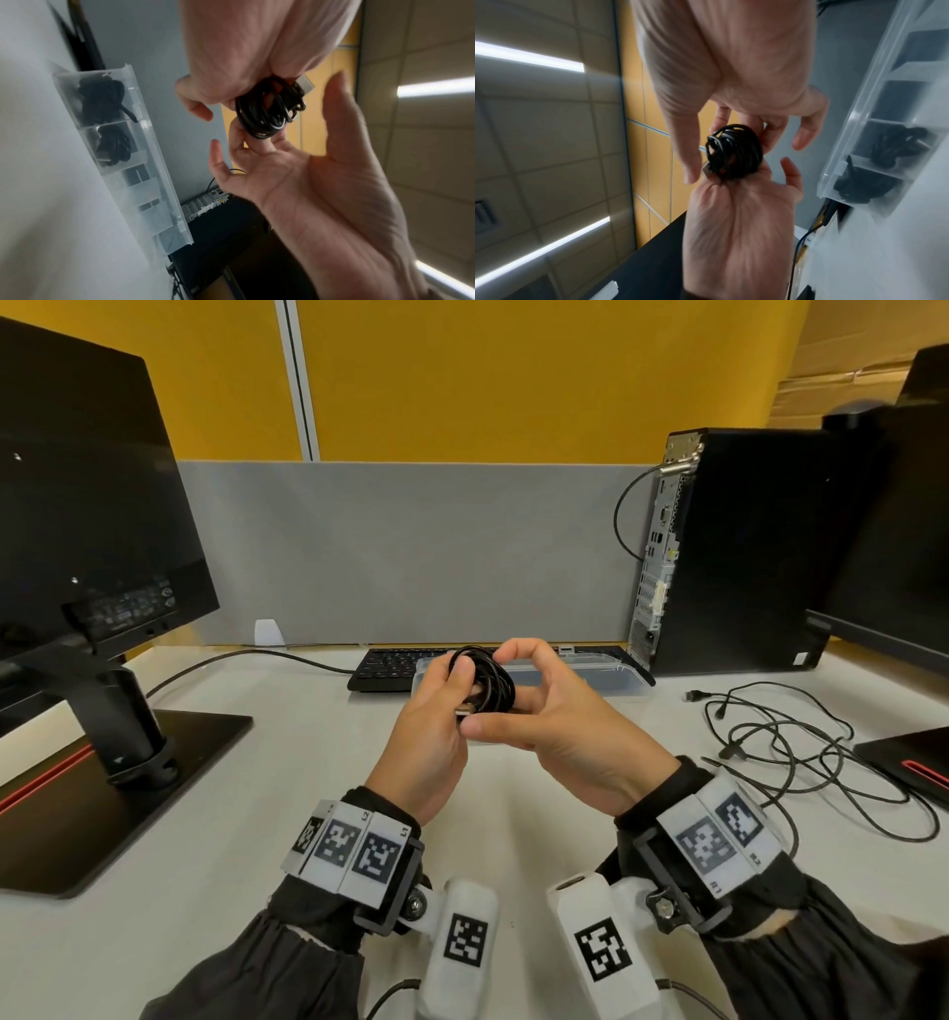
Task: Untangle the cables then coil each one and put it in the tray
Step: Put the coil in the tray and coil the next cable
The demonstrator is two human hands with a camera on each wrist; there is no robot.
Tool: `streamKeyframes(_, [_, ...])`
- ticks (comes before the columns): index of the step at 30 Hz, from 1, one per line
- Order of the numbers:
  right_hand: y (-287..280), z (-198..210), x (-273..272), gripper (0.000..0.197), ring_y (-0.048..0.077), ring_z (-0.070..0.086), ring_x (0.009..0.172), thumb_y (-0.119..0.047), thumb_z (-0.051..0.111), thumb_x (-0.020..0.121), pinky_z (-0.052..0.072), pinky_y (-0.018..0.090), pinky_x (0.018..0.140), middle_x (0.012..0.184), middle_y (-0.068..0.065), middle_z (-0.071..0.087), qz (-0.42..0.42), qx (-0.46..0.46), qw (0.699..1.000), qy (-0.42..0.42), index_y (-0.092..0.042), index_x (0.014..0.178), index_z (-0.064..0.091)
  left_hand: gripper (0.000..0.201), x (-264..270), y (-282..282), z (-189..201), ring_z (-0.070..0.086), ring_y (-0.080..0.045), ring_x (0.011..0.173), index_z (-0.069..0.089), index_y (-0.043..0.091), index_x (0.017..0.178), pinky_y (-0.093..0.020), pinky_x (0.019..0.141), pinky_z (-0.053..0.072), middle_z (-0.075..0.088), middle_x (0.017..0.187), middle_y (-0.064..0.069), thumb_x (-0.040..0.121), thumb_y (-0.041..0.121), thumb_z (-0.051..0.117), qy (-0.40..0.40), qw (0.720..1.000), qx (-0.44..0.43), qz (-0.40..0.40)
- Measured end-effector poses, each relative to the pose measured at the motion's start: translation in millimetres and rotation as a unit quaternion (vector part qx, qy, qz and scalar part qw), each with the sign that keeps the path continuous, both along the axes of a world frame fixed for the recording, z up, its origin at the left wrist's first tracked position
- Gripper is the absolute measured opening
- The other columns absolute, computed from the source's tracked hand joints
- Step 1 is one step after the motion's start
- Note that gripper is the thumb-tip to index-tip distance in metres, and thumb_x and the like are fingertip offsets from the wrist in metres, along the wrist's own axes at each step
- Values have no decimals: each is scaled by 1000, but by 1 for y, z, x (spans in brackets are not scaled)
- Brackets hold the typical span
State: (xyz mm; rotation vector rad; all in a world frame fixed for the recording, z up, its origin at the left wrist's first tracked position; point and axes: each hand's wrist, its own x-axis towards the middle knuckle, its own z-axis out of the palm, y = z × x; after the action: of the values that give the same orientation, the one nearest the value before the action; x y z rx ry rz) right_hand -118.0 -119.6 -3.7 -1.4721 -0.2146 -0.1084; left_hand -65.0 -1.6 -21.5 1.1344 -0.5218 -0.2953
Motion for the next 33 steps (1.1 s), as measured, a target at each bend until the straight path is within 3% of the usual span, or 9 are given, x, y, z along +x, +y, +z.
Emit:
streamKeyframes(2, [1,-1,1,52,20,64,89,-4,76,67,47,32,93,95,12,69,-4,-12,1000,-6,-24,104,45,36,0,-1,0,51,-33,122,45,8,125,-36,98,45,55,121,-21,99,29,33,-7,1000,1,13])
streamKeyframes(7, [-3,0,0,47,21,62,93,1,69,75,49,28,87,99,14,67,11,-15,1000,-10,-21,109,44,34,0,-2,-2,53,-29,120,47,9,124,-38,100,44,55,124,-21,99,28,33,-21,1000,-6,10])
streamKeyframes(10, [-4,1,0,41,24,60,95,-8,70,78,39,42,101,100,15,66,18,6,1000,-8,-19,110,46,28,1,-2,-3,55,-24,111,50,13,117,-34,95,43,58,112,-15,99,27,34,-30,999,-7,19])
streamKeyframes(13, [-3,1,1,29,26,57,94,1,57,88,35,49,105,98,16,65,-1,2,1000,-11,-17,109,47,25,2,-3,-4,55,-17,103,51,16,114,-28,87,44,59,104,-5,99,27,34,-36,999,-7,24])
streamKeyframes(17, [-2,1,-1,35,21,61,84,13,49,87,48,25,81,91,12,68,-19,-34,999,-34,-17,104,46,27,-1,-3,-2,56,-18,104,49,12,118,-28,88,46,60,106,-6,100,25,33,-40,999,-7,28])
streamKeyframes(20, [1,1,-2,38,17,60,75,13,53,83,46,18,66,83,8,67,-43,-73,995,-51,-21,98,43,31,-2,-4,-2,54,-25,116,48,11,123,-38,101,43,59,115,-11,100,26,34,-43,998,7,39])
streamKeyframes(25, [1,1,-3,44,14,62,71,14,59,81,50,22,67,78,6,67,-37,-66,995,-63,-23,95,39,30,-2,-6,-2,52,-29,110,47,7,119,-39,103,38,51,107,-15,98,25,35,-20,1000,-18,15])
streamKeyframes(29, [6,-2,-3,42,17,62,76,18,55,80,53,30,78,78,7,64,-54,-44,992,-101,-20,95,43,23,-4,-6,2,48,-24,97,47,8,109,-28,85,47,45,98,-13,98,24,34,-17,999,-41,-6])
streamKeyframes(33, [12,-1,-3,33,11,61,83,8,62,81,50,25,79,87,-9,63,-144,-186,951,-198,-23,90,59,24,-3,-6,4,58,-19,98,48,7,111,-24,83,50,57,101,-9,100,21,33,-51,997,-49,16])
